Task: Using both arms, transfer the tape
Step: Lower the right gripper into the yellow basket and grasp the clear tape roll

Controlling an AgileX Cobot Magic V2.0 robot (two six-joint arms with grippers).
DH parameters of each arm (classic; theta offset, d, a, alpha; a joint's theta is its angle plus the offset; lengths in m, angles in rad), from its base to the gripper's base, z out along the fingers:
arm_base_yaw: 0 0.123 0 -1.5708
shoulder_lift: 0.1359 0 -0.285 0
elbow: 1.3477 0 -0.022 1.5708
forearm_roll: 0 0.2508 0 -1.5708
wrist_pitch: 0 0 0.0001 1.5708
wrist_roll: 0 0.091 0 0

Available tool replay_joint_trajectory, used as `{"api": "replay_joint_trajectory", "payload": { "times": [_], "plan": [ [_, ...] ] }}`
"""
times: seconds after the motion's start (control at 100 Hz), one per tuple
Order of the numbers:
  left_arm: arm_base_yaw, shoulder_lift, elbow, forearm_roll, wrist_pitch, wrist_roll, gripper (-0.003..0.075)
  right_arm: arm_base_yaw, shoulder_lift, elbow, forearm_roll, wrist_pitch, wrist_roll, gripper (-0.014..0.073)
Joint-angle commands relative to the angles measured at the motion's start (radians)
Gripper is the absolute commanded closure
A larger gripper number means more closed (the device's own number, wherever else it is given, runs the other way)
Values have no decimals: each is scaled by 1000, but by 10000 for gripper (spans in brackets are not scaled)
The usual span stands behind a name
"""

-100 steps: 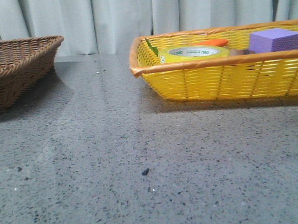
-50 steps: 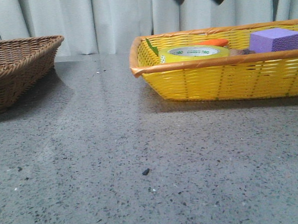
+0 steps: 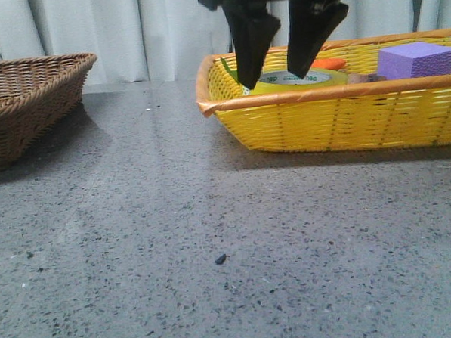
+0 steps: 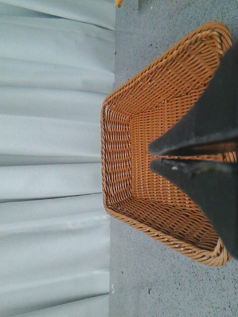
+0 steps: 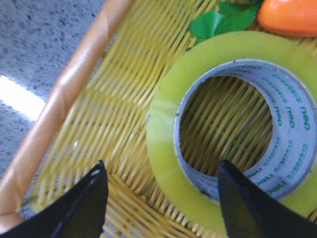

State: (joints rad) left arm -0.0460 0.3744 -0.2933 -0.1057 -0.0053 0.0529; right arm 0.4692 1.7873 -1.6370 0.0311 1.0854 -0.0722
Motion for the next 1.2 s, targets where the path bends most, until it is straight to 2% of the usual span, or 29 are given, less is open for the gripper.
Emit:
{"api": "replay_joint_trajectory", "payload": {
  "times": [0.0, 0.61, 0.68, 0.85, 0.95, 1.19],
  "plan": [
    [-8, 16, -37, -8, -78, -6, 741, 0, -29, -32, -19, -26, -9, 190],
    [-8, 16, -37, -8, -80, -6, 741, 0, 26, -32, -61, -84, -9, 195],
    [-8, 16, -37, -8, -80, -6, 741, 0, 26, -32, -61, -77, -9, 251],
    [-8, 16, -37, -8, -80, -6, 741, 0, 26, -32, -61, -60, -9, 541],
    [-8, 16, -37, -8, -80, -6, 741, 0, 26, -32, -61, -60, -9, 656],
    [-8, 16, -37, -8, -80, -6, 741, 0, 24, -32, -61, -60, -9, 668]
  ]
}}
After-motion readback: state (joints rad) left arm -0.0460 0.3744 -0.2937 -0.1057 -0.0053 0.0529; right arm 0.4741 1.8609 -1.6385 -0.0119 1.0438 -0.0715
